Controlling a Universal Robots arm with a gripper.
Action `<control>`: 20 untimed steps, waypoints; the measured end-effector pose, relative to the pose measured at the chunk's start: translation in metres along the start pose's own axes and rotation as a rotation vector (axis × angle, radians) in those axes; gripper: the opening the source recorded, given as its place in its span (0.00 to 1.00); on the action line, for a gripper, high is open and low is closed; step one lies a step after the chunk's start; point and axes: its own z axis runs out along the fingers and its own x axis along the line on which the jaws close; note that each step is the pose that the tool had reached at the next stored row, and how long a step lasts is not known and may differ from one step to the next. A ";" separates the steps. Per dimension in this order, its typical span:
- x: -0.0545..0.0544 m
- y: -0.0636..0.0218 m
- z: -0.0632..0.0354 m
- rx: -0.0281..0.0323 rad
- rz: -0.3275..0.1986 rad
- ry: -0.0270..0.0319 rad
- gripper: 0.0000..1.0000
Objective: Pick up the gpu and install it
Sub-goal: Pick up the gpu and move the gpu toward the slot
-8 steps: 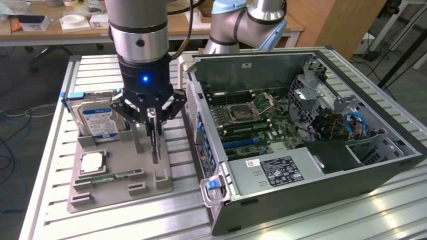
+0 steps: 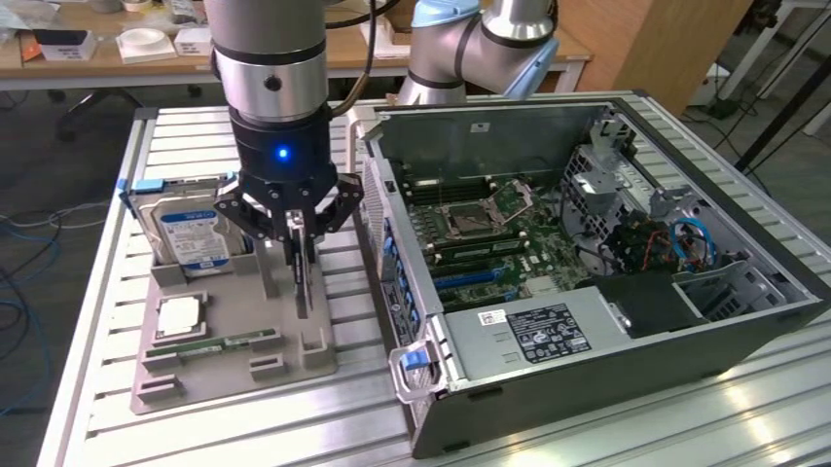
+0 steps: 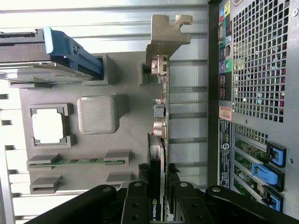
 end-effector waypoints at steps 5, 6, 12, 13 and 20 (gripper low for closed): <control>0.000 0.0000 0.0000 0.0000 0.000 0.0000 0.26; 0.000 0.0000 0.0000 0.0000 0.000 0.0000 0.26; 0.000 0.0000 0.0000 0.0001 0.000 0.0001 0.26; 0.000 0.0000 0.0000 0.0000 0.000 0.0000 0.26; 0.001 0.0000 -0.0004 -0.0001 0.000 -0.0001 0.26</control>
